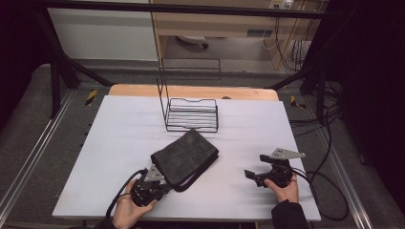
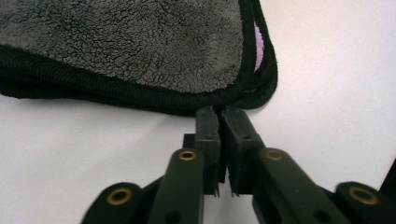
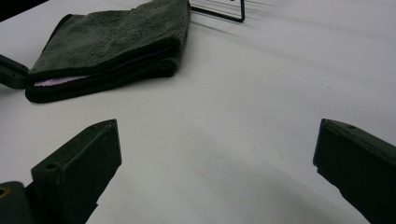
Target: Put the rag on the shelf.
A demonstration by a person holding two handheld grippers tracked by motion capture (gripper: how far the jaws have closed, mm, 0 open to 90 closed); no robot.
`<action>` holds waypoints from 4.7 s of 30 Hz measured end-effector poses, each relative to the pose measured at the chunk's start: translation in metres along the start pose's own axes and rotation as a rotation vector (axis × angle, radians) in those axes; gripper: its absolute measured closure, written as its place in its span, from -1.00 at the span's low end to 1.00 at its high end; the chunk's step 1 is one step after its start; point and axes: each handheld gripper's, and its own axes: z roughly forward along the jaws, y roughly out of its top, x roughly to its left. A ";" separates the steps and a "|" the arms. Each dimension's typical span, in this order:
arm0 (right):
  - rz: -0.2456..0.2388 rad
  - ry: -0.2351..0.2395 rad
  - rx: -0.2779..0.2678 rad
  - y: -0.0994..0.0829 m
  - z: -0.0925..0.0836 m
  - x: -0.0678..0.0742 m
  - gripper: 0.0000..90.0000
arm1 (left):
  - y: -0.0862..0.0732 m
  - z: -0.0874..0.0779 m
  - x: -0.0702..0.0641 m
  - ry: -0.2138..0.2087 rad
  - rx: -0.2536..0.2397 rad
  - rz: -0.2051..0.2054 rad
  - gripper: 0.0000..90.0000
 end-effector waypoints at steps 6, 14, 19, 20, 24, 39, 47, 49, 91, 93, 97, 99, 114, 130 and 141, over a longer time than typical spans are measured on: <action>-0.002 0.002 -0.005 0.000 0.000 0.000 -0.96 | 0.001 -0.003 -0.003 -0.038 -0.010 0.000 1.00; -0.002 0.010 -0.002 0.001 0.001 0.002 -0.96 | 0.006 -0.006 -0.012 -0.090 -0.054 -0.013 1.00; -0.002 0.011 0.002 0.001 0.003 0.004 -0.96 | 0.013 -0.003 -0.025 -0.134 -0.069 -0.011 1.00; 0.001 0.013 0.002 0.002 0.003 0.004 -0.95 | 0.015 -0.002 -0.029 -0.143 -0.069 0.001 1.00; -0.004 0.013 0.004 0.002 0.004 0.005 -0.95 | 0.020 0.003 -0.042 -0.150 -0.064 0.032 1.00; 0.001 0.031 0.012 0.003 0.010 0.012 -0.91 | 0.032 0.013 -0.055 -0.163 -0.051 0.043 0.54; 0.015 0.047 0.020 0.010 0.017 0.027 -0.89 | 0.042 -0.024 -0.013 -0.061 -0.107 0.020 -0.11; 0.005 0.045 0.029 0.012 0.021 0.032 -0.89 | 0.041 -0.025 0.003 -0.027 -0.089 0.011 -0.24; -0.005 0.038 0.126 0.026 0.107 0.099 0.29 | 0.005 -0.012 0.019 -0.075 -0.016 -0.170 0.90; -0.007 0.042 0.124 0.026 0.106 0.100 0.23 | 0.002 -0.013 0.015 -0.063 -0.027 -0.160 0.89; -0.025 0.028 0.121 0.026 0.104 0.100 -0.04 | 0.000 -0.011 0.018 -0.047 -0.038 -0.140 0.77; -0.035 0.026 0.123 0.028 0.102 0.099 -0.20 | 0.000 -0.014 0.019 -0.031 -0.052 -0.123 0.62; -0.051 0.026 0.096 0.039 0.074 0.081 -0.95 | 0.022 -0.029 0.052 -0.018 -0.096 -0.097 -0.62; -0.071 0.022 0.108 0.036 0.074 0.082 -0.98 | 0.056 -0.015 0.085 0.049 -0.121 -0.136 -0.76; -0.069 0.020 0.109 0.035 0.075 0.082 -0.98 | 0.078 0.010 0.106 0.084 -0.132 -0.198 -0.44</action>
